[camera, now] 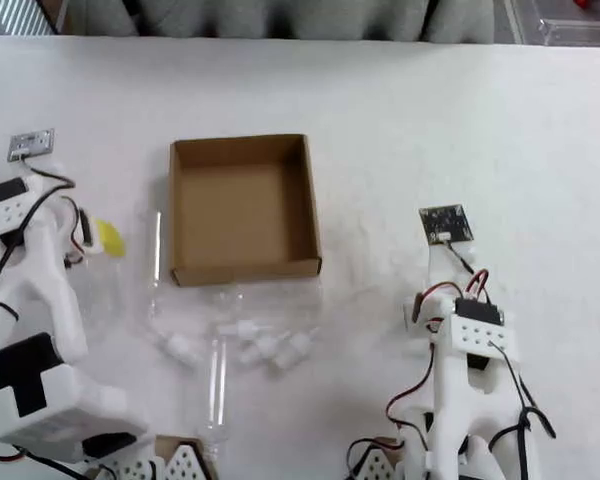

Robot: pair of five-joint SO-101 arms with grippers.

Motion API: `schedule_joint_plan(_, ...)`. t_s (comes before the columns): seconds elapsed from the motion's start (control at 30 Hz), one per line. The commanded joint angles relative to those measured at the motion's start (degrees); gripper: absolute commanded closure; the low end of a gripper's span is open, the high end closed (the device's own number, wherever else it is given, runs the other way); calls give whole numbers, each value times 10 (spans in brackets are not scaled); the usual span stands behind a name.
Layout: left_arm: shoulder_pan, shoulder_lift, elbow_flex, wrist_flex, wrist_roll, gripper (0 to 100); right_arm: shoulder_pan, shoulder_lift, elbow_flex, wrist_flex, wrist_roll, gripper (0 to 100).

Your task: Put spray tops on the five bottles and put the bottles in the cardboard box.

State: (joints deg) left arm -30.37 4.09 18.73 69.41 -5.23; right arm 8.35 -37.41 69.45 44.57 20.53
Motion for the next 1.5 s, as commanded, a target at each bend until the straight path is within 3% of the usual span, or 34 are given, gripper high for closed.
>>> schedule_joint_plan(0.0,-23,-25,-5,-7,-4,691,4,-15,-4,-3,0,793)
schedule_joint_plan(0.3,-76,73,-91,4,-72,690,4,-15,1,-4,0,793)
schedule_joint_plan(0.67,-51,87,-138,40,-98,691,4,-15,1,-6,0,793)
schedule_joint_plan(0.97,-23,87,-127,40,-18,691,4,-15,1,-7,0,793)
schedule_joint_plan(1.27,-12,82,-33,-72,39,691,4,-15,0,-7,1,793)
schedule_joint_plan(1.47,-8,82,-27,-84,39,691,3,-15,0,-7,1,793)
